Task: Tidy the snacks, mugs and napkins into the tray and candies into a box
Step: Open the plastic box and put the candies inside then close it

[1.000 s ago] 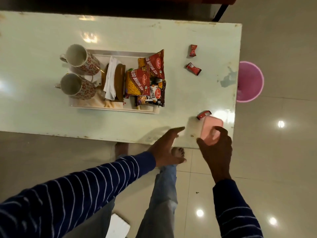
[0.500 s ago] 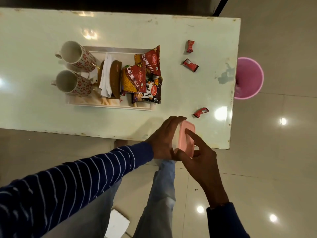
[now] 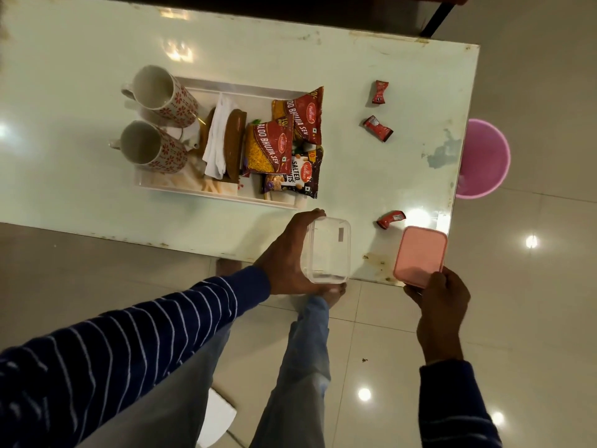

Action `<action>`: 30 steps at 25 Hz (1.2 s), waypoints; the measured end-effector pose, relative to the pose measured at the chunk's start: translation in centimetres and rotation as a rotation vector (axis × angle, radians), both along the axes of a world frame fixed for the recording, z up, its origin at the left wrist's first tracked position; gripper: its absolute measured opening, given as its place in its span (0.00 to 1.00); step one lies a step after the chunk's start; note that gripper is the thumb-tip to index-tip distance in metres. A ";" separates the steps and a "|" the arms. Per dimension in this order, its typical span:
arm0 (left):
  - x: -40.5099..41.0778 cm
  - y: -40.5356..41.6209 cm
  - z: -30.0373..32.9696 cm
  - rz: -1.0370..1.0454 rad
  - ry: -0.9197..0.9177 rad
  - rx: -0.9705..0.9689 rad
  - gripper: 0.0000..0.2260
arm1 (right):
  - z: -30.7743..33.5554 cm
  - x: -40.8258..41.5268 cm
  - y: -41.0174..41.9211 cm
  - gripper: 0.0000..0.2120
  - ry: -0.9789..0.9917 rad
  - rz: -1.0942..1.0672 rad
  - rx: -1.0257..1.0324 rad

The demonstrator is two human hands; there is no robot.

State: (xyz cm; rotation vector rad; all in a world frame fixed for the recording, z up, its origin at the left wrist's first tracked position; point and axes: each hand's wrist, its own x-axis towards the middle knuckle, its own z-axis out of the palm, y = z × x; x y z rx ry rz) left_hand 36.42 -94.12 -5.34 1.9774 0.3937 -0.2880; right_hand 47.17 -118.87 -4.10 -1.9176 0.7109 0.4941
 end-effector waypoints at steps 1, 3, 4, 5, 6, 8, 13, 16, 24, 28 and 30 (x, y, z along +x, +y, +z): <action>-0.1 0.2 -0.1 0.003 0.004 0.003 0.55 | -0.8 0.1 -0.3 0.15 0.039 -0.055 0.007; -0.4 0.7 -0.3 0.007 0.018 0.009 0.55 | -2.1 0.4 -0.4 0.13 0.091 -0.141 0.047; -0.5 0.9 -0.4 0.011 0.020 0.015 0.55 | -2.7 0.7 -0.3 0.13 0.120 -0.167 0.065; -0.6 1.1 -0.6 0.017 0.019 0.018 0.55 | -3.1 0.9 -0.2 0.14 0.149 -0.143 0.053; -0.7 1.2 -0.7 0.023 0.018 0.017 0.55 | -3.4 1.1 -0.2 0.15 0.168 -0.053 -0.034; -0.7 1.3 -0.8 0.039 0.023 0.016 0.55 | -3.3 1.2 -0.1 0.20 0.147 0.265 -0.412; -0.1 0.9 -1.0 0.058 0.034 0.012 0.53 | -2.3 2.3 3.3 0.21 -0.293 0.831 -0.514; 0.6 0.8 -1.2 0.084 0.040 0.007 0.53 | -3.8 3.9 5.7 0.24 -0.324 1.083 -0.473; 1.4 0.5 -2.1 0.091 0.051 -0.027 0.53 | -4.2 6.3 6.4 0.10 -0.326 1.007 -0.379; 1.6 -0.1 -2.5 0.101 0.064 -0.064 0.54 | 0.8 5.3 7.7 0.11 -0.526 0.883 -0.140; 2.0 -0.6 -2.5 0.114 0.043 -0.073 0.54 | 2.8 3.8 8.9 0.14 -0.502 0.976 -0.102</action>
